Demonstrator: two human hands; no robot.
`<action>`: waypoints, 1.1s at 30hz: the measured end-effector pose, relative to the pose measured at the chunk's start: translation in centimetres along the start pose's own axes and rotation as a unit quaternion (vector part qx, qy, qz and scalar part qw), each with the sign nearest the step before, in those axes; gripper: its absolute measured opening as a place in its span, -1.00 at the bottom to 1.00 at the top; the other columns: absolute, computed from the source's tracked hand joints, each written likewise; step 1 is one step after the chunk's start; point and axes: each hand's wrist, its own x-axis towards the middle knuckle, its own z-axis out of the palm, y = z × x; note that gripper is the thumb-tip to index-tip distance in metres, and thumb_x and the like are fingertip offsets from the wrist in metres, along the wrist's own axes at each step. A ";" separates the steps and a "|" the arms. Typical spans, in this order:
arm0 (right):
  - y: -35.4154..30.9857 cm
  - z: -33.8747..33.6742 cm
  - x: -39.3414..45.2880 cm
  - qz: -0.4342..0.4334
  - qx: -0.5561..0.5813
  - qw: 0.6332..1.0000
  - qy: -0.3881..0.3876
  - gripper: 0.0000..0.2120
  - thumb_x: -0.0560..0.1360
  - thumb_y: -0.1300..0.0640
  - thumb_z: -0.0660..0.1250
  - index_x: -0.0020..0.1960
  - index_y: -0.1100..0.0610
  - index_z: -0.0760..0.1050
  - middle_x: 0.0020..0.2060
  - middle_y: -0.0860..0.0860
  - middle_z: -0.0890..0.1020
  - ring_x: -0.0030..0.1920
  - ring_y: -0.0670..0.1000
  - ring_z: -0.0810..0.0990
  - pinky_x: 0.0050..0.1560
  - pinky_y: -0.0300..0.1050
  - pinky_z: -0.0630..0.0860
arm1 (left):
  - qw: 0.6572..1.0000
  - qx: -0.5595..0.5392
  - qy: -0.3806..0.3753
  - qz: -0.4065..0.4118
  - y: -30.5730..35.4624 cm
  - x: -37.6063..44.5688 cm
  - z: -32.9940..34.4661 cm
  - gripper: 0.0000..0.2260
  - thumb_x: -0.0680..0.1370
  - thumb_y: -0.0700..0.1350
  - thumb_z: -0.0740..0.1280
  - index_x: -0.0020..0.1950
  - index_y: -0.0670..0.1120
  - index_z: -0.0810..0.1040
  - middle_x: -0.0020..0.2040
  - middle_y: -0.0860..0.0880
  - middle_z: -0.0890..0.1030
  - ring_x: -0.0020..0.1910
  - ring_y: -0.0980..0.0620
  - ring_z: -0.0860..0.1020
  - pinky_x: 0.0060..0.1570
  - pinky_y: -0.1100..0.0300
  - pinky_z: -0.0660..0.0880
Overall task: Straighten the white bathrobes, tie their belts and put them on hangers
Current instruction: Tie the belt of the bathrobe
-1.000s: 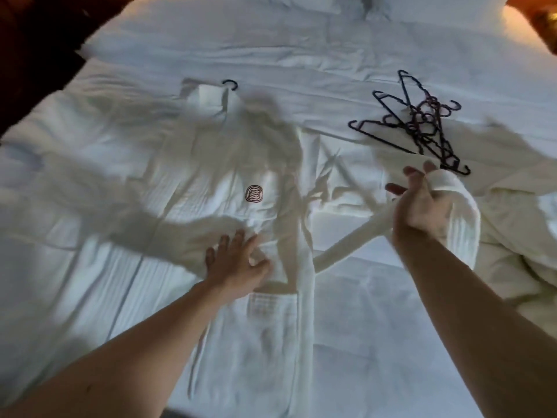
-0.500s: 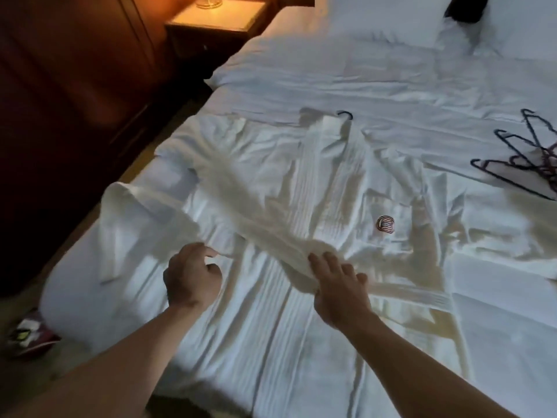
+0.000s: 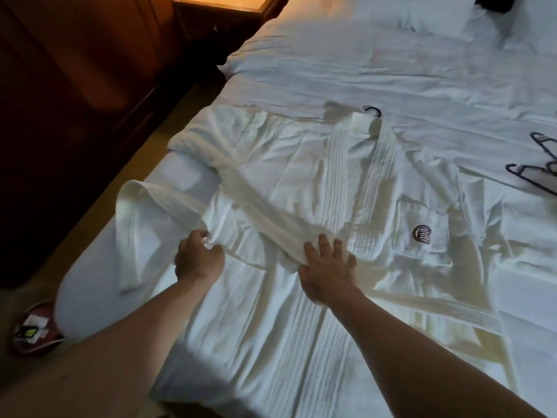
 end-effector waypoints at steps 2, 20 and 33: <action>0.1 0.7 0.1 0.000 -0.009 1.000 -0.018 -0.41 0.68 -0.13 -0.12 0.65 -0.07 -0.19 0.61 0.03 -0.33 0.60 0.22 -0.34 0.53 0.37 -0.23 | 0.999 -0.028 0.002 -0.034 0.7 1.0 -0.2 -0.62 0.54 -0.15 0.29 0.36 -0.11 0.45 0.29 -0.17 0.55 0.20 -0.23 0.53 0.12 0.05 0.47; -1.3 -1.0 1.0 0.086 0.078 0.993 -0.037 -0.52 0.70 -0.04 0.00 0.61 -0.19 0.08 0.65 -0.08 -0.11 0.63 0.13 -0.21 0.53 0.37 -0.17 | 0.846 -0.483 -0.103 -0.199 7.5 14.2 -9.6 -0.77 0.53 -0.03 0.45 0.15 -0.04 0.57 -0.09 0.07 0.65 -0.06 0.01 0.68 -0.06 0.01 0.57; 1.9 -23.6 -10.9 0.192 0.410 0.811 0.371 -0.77 0.59 0.18 0.26 0.24 0.12 0.42 -0.06 0.06 0.54 -0.11 0.13 0.47 -0.11 -0.04 0.34 | 0.911 -0.267 -0.206 0.237 27.8 2.0 -18.9 -0.88 0.60 -0.10 0.41 -0.08 -0.13 0.64 -0.24 -0.06 0.64 -0.19 -0.05 0.62 -0.01 -0.02 0.59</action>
